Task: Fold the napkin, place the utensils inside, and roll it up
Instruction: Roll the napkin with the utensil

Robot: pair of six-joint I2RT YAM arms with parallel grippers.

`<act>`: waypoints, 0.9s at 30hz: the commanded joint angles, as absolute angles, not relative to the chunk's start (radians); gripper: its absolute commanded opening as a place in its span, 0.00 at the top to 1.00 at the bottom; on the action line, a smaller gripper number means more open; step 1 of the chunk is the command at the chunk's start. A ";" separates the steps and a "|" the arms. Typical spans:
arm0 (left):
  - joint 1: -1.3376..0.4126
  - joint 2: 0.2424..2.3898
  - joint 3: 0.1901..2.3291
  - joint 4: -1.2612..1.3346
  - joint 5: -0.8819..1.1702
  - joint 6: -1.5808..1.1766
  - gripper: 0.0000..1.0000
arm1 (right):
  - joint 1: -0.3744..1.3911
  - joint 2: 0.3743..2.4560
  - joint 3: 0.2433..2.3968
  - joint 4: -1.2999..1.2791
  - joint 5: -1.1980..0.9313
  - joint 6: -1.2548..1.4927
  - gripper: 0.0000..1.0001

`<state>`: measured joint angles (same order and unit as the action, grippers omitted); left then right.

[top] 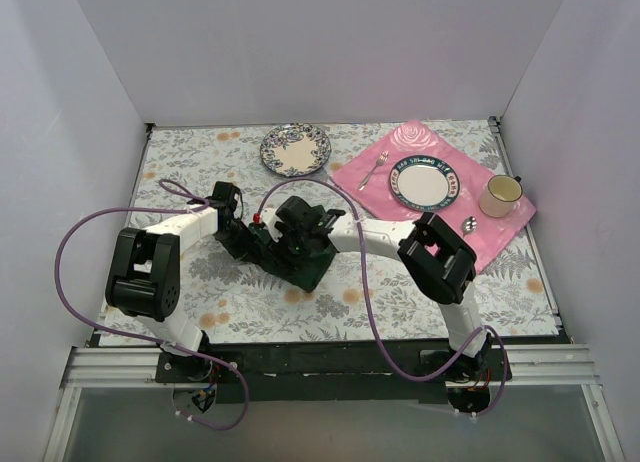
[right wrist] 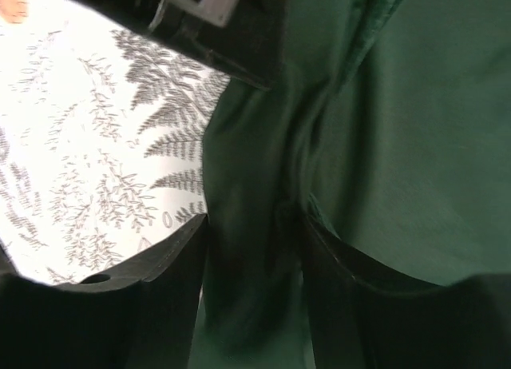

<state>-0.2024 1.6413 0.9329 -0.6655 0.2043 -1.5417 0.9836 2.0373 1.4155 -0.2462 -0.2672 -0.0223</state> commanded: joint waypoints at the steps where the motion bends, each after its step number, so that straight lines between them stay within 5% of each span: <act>1: -0.210 1.654 0.945 -0.692 0.164 -1.528 1.00 | 1.012 1.985 1.506 -0.364 -0.062 -0.048 0.41; 11: -0.210 1.651 0.928 -0.690 0.170 -1.539 1.00 | 1.089 2.037 1.549 -0.287 0.035 -0.034 0.32; 27: -0.209 1.621 0.910 -0.693 0.192 -1.568 1.00 | 1.131 2.083 1.394 -0.080 0.132 -0.008 0.40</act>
<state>-0.2024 1.6421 0.9356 -0.6727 0.2043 -1.5566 1.1179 2.0632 1.4361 -0.1757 0.0692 -0.0216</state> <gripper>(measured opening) 0.050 0.614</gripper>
